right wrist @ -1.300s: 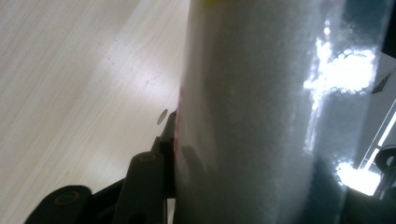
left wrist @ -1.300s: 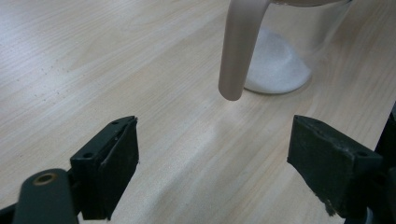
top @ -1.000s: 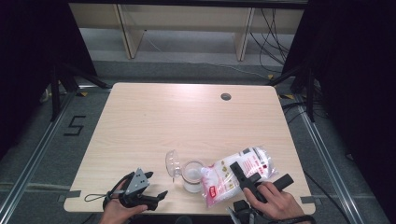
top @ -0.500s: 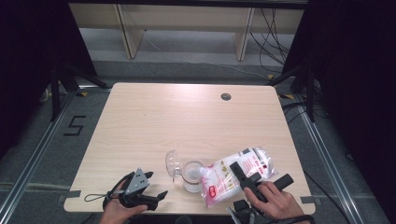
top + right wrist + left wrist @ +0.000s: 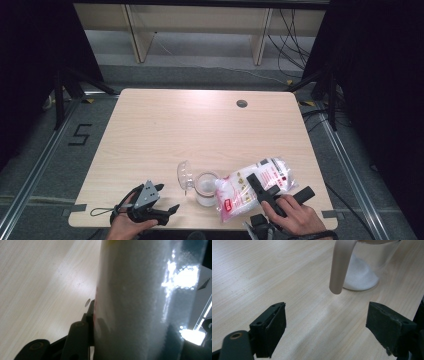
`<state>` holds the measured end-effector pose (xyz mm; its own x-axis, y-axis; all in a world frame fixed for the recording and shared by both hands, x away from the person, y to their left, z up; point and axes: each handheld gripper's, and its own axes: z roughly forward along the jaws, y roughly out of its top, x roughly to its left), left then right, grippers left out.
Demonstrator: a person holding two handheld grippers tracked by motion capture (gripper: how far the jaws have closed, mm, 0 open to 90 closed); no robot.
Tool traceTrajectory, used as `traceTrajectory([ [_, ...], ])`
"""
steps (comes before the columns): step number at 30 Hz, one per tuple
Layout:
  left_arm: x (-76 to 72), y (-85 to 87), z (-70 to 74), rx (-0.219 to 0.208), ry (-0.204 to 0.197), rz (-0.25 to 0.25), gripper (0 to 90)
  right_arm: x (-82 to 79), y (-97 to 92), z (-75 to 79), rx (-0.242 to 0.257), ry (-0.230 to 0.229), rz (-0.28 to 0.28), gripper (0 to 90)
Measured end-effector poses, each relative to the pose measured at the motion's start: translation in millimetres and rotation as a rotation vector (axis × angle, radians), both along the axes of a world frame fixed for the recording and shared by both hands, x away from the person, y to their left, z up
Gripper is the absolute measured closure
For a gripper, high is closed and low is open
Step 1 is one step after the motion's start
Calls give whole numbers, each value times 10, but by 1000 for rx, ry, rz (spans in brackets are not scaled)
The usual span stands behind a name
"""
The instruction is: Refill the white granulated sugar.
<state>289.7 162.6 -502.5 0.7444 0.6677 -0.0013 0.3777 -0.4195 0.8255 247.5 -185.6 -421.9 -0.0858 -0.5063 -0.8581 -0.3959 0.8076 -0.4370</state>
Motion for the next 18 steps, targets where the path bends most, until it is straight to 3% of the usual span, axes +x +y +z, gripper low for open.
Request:
traceTrajectory([
  [18, 1, -1, 1, -1, 1, -2, 161, -7, 2, -3, -6, 0, -3, 636],
])
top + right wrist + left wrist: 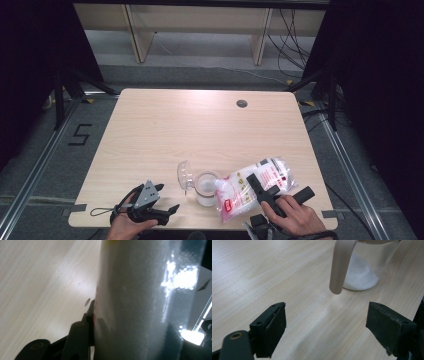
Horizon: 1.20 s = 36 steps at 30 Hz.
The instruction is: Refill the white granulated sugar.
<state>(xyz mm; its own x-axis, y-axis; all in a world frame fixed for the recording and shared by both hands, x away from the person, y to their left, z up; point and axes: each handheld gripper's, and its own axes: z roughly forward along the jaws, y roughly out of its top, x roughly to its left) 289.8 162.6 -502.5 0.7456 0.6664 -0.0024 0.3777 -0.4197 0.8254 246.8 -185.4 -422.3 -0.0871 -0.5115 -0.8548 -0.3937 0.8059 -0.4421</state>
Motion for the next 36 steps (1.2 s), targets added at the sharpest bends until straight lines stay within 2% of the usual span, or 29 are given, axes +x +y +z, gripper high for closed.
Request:
traceTrajectory([
  [4, 1, 6, 3, 13, -3, -5, 161, -1, 0, 1, 0, 0, 1, 637],
  [16, 2, 6, 2, 13, -2, -5, 161, -4, -1, 13, 14, 0, 5, 641],
  [20, 1, 5, 3, 14, -4, -6, 161, -9, 9, 16, -1, -4, 2, 643],
  [27, 5, 11, 7, 16, -3, -10, 161, -7, 8, 14, 1, 0, 4, 646],
  [28, -1, -2, -2, -1, 0, 3, 161, -6, 3, 15, 1, -1, 6, 647],
  [29, -1, -2, -2, -1, 0, 3, 161, -6, 3, 15, 1, -1, 6, 647],
  [31, 4, 4, 1, 14, -6, -7, 161, -5, 4, 19, 2, -1, 6, 649],
  [36, 0, 6, 6, 14, -1, -10, 161, -4, 4, 14, 6, 0, 5, 654],
])
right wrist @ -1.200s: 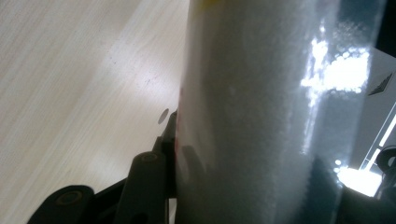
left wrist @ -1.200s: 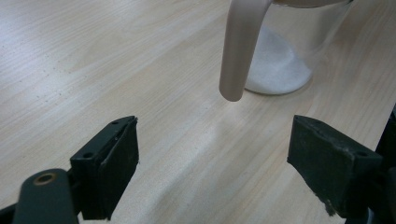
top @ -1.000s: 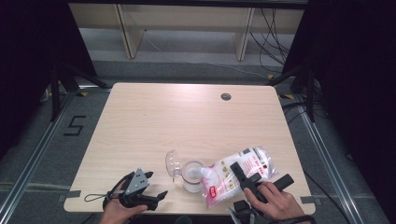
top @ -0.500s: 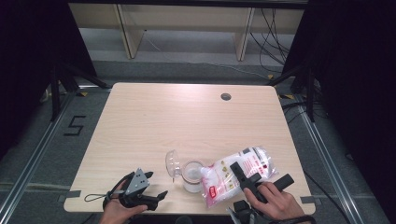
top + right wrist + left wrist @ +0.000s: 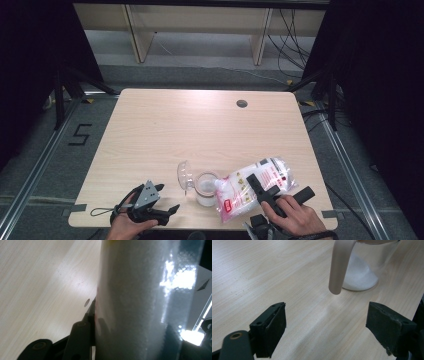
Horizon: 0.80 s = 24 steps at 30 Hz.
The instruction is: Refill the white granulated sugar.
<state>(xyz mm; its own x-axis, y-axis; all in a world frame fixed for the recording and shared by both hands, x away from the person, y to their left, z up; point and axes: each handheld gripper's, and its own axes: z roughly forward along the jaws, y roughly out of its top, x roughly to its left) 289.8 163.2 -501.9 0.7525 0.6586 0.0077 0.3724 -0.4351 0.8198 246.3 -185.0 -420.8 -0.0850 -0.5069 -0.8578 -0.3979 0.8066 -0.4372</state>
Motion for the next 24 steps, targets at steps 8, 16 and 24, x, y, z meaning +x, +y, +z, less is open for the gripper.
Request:
traceTrajectory([
  [8, -3, -18, -10, -19, -2, 12, 161, 11, -12, -10, 6, 10, 2, 660],
  [16, -4, -18, -9, -16, -1, 10, 161, 4, -14, -8, 18, 8, 0, 662],
  [24, -2, -10, -3, -13, -1, 7, 161, 6, -25, 7, 19, 4, -1, 663],
])
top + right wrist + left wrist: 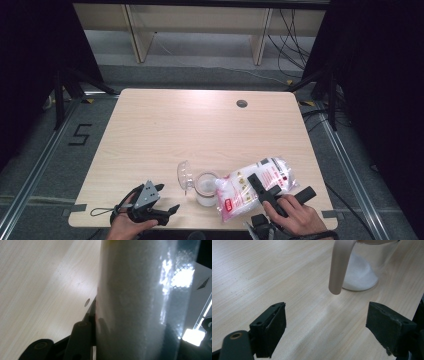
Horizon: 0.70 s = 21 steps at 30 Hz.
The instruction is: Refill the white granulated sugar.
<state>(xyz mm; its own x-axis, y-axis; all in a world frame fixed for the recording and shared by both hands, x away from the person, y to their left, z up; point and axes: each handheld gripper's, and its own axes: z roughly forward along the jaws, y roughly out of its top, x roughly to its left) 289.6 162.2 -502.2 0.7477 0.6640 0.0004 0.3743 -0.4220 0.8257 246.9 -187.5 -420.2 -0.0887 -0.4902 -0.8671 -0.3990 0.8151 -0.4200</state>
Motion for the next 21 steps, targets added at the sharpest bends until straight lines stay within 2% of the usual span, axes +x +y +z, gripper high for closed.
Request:
traceTrajectory([
  [2, 3, 7, 4, 11, 1, -5, 161, 0, 0, 1, 0, 0, 1, 664],
  [3, 0, -2, -1, -2, 0, 1, 161, -1, 1, 2, 0, -1, 0, 664],
  [9, 2, -5, -5, 9, 2, -2, 161, -2, 1, -5, 0, 7, 1, 664],
  [12, -7, -10, -4, -10, -1, 5, 161, -3, 0, -5, 0, 6, -1, 665],
  [16, 2, -3, -2, 13, -2, -8, 161, -12, -1, -3, 14, 14, -7, 665],
  [21, -5, -6, 0, 5, -6, 1, 161, -7, -5, 3, 6, 6, 1, 666],
])
